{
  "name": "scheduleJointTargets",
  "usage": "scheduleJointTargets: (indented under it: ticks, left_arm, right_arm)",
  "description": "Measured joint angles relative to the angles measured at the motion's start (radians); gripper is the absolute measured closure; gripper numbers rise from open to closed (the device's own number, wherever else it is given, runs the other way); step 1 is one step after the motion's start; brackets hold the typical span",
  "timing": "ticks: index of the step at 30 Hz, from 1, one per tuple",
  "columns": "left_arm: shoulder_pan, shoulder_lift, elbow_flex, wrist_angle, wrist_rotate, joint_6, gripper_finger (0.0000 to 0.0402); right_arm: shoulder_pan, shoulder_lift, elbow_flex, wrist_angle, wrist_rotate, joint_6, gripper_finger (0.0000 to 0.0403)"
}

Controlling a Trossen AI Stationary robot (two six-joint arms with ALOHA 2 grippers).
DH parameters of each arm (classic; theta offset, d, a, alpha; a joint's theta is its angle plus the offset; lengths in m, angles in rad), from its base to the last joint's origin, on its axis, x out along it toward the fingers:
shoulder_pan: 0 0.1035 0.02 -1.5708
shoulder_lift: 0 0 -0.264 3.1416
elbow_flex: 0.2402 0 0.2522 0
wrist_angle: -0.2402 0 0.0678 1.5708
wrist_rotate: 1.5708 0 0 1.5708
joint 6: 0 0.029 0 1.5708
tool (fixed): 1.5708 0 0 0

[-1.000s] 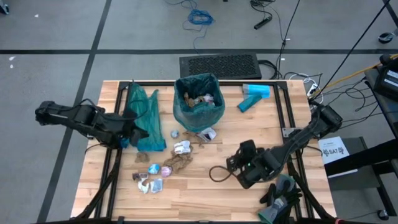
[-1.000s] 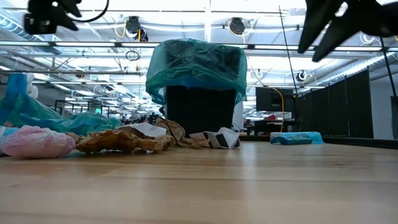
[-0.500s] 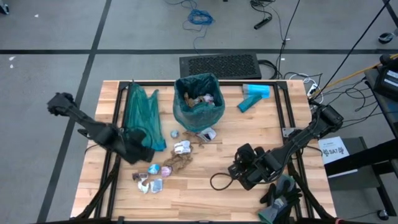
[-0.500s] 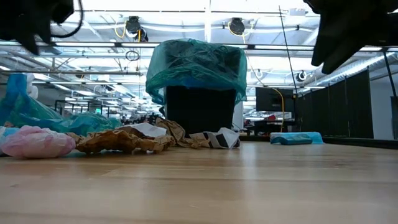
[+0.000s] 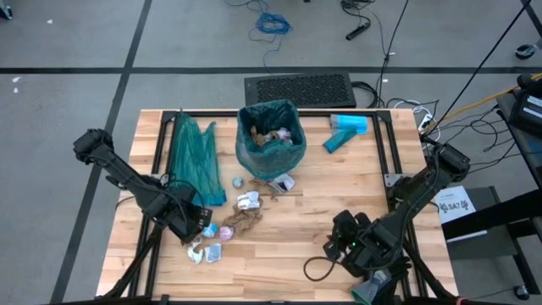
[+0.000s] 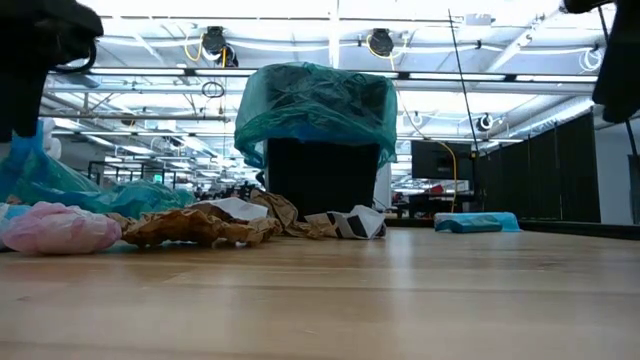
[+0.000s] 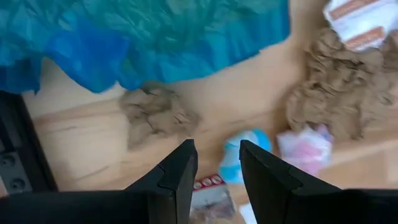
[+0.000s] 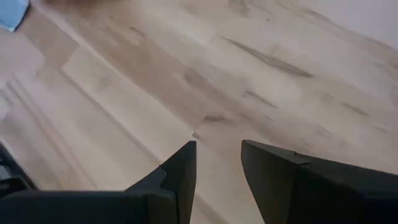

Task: Place trash/remove bag and relplace
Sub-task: Put the brown napkin into the blue trash bag inside the black trash bin

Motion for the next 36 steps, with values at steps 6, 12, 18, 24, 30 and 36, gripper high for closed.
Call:
scheduleJointTargets:
  ticks: [6,12,18,24,30,36]
  left_arm:
    - [0.02,0.0,-0.098,0.094,0.046,-0.049,0.0275]
    - [0.022,0.0,-0.187,0.2,0.047,-0.078,0.0275]
    - [0.054,0.0,-0.259,0.242,0.046,-0.077,0.0275]
    - [0.097,0.0,-0.347,0.379,0.045,-0.042,0.0281]
    - [0.103,0.0,-0.366,0.525,0.034,0.006,0.0387]
    - [0.104,0.0,-0.227,0.556,-0.073,0.173,0.0397]
  right_arm:
    - [0.033,0.0,0.0,0.004,0.03,0.059,0.0282]
    - [0.045,0.0,0.0,0.012,0.03,0.07,0.0282]
    - [0.044,0.0,0.0,0.022,0.031,0.07,0.0282]
    - [0.044,0.0,0.0,0.042,0.028,0.07,0.0282]
    - [0.044,0.0,0.0,0.043,0.028,0.07,0.0283]
    - [0.042,0.001,0.0,0.043,0.033,0.07,0.0283]
